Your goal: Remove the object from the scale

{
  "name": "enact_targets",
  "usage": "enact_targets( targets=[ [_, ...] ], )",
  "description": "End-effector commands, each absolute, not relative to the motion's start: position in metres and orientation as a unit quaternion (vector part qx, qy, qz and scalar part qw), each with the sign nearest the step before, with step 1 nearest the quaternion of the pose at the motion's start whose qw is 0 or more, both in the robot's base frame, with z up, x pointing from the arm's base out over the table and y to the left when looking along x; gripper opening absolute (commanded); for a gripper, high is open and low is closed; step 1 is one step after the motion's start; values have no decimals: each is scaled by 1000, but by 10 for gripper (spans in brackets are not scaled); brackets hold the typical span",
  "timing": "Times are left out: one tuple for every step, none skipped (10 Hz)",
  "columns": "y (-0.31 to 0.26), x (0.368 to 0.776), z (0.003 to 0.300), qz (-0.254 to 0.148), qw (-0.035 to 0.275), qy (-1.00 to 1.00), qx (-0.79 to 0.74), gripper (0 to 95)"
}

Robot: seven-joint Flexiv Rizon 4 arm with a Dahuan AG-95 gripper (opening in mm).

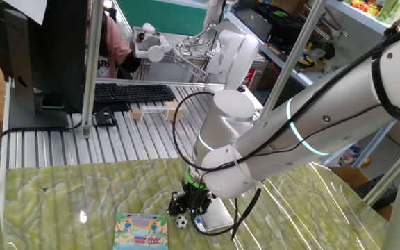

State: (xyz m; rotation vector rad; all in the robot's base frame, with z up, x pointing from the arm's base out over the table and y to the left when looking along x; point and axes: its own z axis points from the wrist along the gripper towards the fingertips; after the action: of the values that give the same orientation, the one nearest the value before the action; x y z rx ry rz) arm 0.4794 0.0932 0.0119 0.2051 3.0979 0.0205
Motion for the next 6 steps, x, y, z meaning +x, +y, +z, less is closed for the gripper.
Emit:
enact_targets(
  targets=[
    [94, 479, 16, 12, 17, 997, 76, 570],
    [94, 478, 20, 12, 16, 997, 76, 570],
    [94, 477, 22, 12, 16, 997, 76, 570],
    [94, 476, 26, 11, 16, 997, 76, 570],
    [94, 475, 30, 8, 16, 997, 76, 570],
    [94, 473, 35, 7, 16, 997, 76, 570]
  ],
)
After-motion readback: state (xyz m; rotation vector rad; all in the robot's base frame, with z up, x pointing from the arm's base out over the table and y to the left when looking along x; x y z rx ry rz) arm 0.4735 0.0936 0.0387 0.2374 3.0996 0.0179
